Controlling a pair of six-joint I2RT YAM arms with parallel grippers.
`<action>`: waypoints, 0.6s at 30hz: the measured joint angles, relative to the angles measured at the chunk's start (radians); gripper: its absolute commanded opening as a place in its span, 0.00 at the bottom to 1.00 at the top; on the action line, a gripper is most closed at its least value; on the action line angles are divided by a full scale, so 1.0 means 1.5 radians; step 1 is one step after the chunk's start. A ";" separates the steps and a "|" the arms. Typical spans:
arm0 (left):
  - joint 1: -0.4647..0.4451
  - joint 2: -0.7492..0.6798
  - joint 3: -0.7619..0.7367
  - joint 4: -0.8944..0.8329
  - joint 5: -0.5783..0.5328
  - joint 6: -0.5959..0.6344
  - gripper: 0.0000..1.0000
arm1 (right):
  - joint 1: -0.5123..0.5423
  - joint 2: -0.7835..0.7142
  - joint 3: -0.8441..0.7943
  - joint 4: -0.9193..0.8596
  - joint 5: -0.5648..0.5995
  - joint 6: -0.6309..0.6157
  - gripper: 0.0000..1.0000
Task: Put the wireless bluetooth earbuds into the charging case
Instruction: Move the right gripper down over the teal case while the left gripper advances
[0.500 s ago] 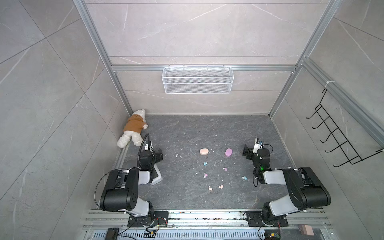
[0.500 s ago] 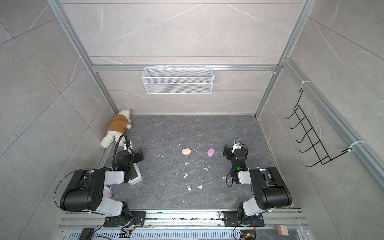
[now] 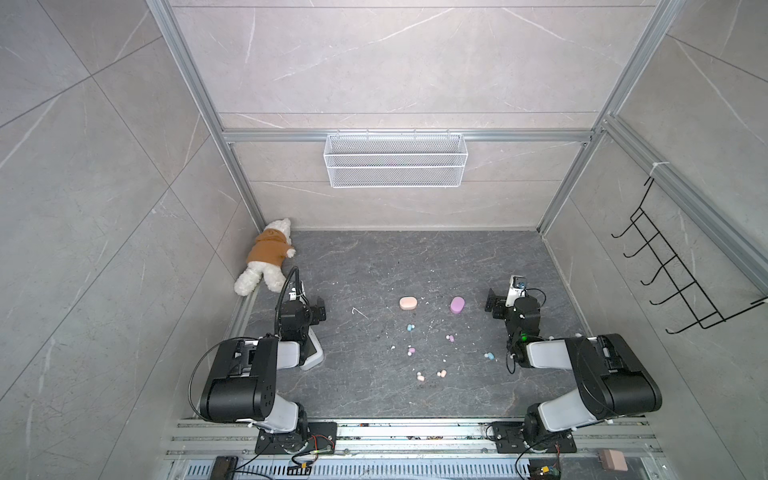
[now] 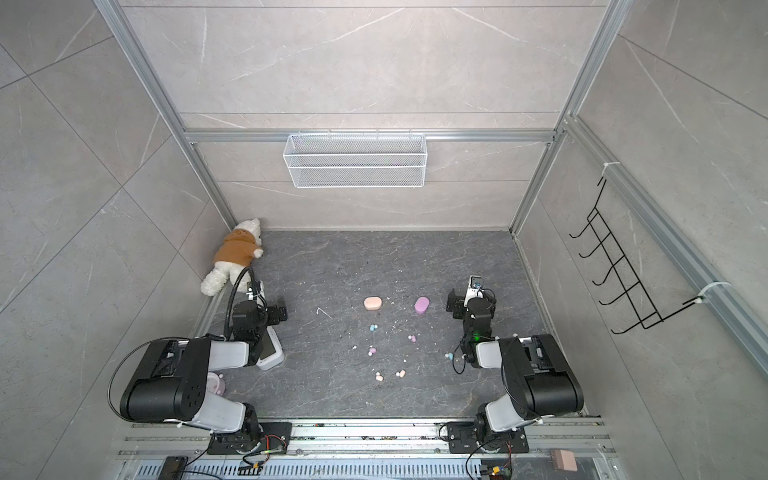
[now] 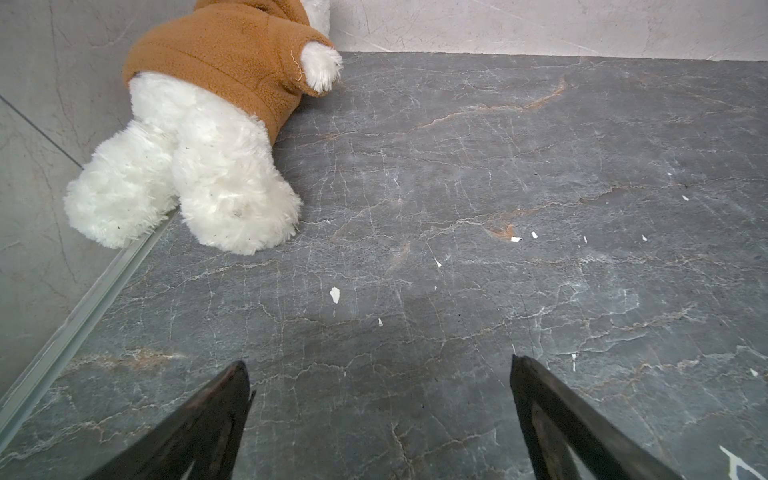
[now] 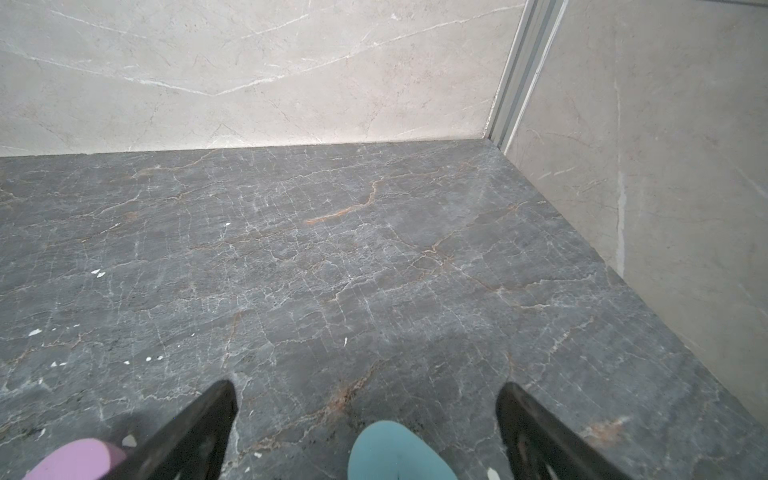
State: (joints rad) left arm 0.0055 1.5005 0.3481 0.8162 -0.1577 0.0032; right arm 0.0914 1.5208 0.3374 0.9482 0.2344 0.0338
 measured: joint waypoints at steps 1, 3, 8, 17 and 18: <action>0.000 0.000 0.000 0.000 0.000 0.000 1.00 | 0.000 0.000 0.000 0.000 0.000 0.000 1.00; 0.000 0.000 0.000 0.000 0.000 0.000 1.00 | 0.000 0.000 0.000 0.000 0.000 0.000 1.00; 0.000 0.000 0.000 0.000 0.000 0.000 1.00 | 0.000 0.000 0.000 0.000 0.000 0.000 1.00; 0.001 -0.004 0.001 -0.009 0.000 0.000 0.97 | 0.000 -0.004 0.002 -0.012 0.001 0.000 1.00; -0.001 -0.014 0.007 -0.041 -0.002 0.000 0.98 | 0.000 -0.016 0.008 -0.044 0.002 0.001 1.00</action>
State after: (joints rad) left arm 0.0040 1.4792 0.3592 0.7547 -0.1600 0.0032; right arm 0.0914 1.4963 0.3489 0.8822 0.2371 0.0345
